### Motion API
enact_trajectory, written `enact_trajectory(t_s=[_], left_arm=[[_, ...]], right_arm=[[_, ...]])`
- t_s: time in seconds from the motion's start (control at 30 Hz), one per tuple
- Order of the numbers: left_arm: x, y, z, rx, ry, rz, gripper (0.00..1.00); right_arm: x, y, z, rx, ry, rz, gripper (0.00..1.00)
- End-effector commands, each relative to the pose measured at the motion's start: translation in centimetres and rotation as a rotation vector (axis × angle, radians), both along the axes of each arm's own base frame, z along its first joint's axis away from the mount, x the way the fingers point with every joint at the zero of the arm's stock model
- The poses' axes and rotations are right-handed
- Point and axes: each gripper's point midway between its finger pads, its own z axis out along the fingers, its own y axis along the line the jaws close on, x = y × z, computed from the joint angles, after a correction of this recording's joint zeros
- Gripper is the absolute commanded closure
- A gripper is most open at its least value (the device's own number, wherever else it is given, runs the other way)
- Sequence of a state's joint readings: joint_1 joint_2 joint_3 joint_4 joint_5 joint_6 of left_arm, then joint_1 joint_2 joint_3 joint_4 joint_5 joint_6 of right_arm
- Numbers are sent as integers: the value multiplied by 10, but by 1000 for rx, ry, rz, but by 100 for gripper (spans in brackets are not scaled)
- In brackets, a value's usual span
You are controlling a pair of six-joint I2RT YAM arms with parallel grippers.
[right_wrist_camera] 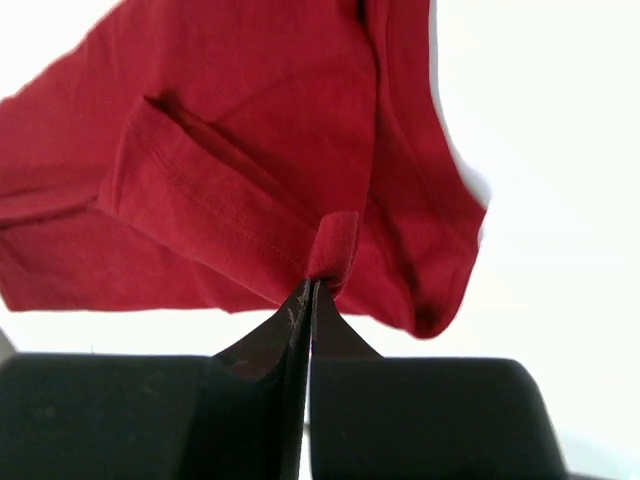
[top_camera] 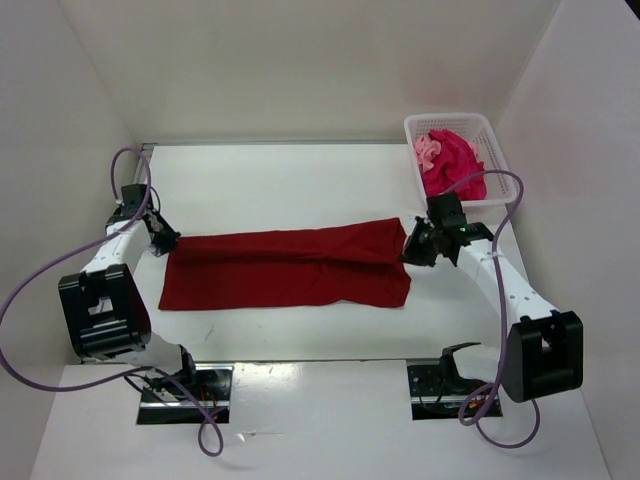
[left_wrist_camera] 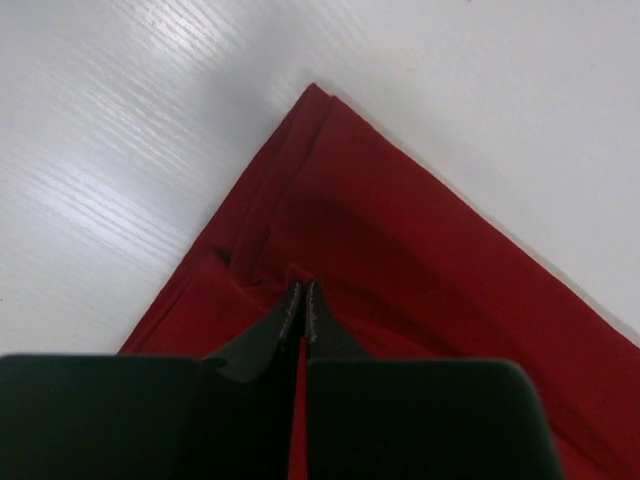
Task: Fold and stack the t-shirts
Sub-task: Fold the other side of the tshirt into a rectangle
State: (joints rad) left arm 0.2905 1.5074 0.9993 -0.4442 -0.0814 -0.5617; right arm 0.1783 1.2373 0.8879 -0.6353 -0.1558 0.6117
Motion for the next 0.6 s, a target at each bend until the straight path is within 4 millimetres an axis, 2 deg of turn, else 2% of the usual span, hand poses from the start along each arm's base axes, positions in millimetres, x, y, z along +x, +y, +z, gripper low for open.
enact_trajectory(t_s=[0.0,0.03,0.07,0.17,0.2,0.27,0.3,0.33,0.37,0.4,0.43,0.47,0.5,0.53,0.57], left_arm=[[-9,3,-14,-9,47,40,94],[-8,3,-7,-9,24,50,92],[-11,7,-4,-13,19,72,87],[-11,9,22,-15,-62,121,76],[-6,10,50,2,-143,127,76],[-3,11,76,28,-208,140,76],[-1,10,90,46,-224,146,76],[4,3,96,69,-232,116,76],[6,4,98,98,-239,123,75],[7,-4,92,104,-231,84,75],[8,-9,86,100,-232,59,75],[15,-21,83,68,-261,8,72],[12,-36,68,42,-241,-36,71],[17,-45,70,28,-261,-64,71],[16,-53,59,14,-248,-89,69]], right_arm=[[-20,3,4,45,55,-14,100],[-26,2,2,43,67,-14,100],[-29,1,9,47,46,-13,98],[-35,-3,14,39,29,-33,82],[-32,-2,18,41,18,-32,81],[-31,0,21,43,8,-23,78],[-23,-3,21,15,-3,-28,76],[-17,3,30,0,-29,1,75],[-13,6,32,-11,-35,9,75],[-3,11,37,-18,-55,18,75],[7,25,43,-9,-108,61,83],[14,30,31,-32,-92,69,89],[25,41,36,-25,-117,89,99],[33,49,33,-34,-125,103,100],[40,69,32,-37,-144,145,100]])
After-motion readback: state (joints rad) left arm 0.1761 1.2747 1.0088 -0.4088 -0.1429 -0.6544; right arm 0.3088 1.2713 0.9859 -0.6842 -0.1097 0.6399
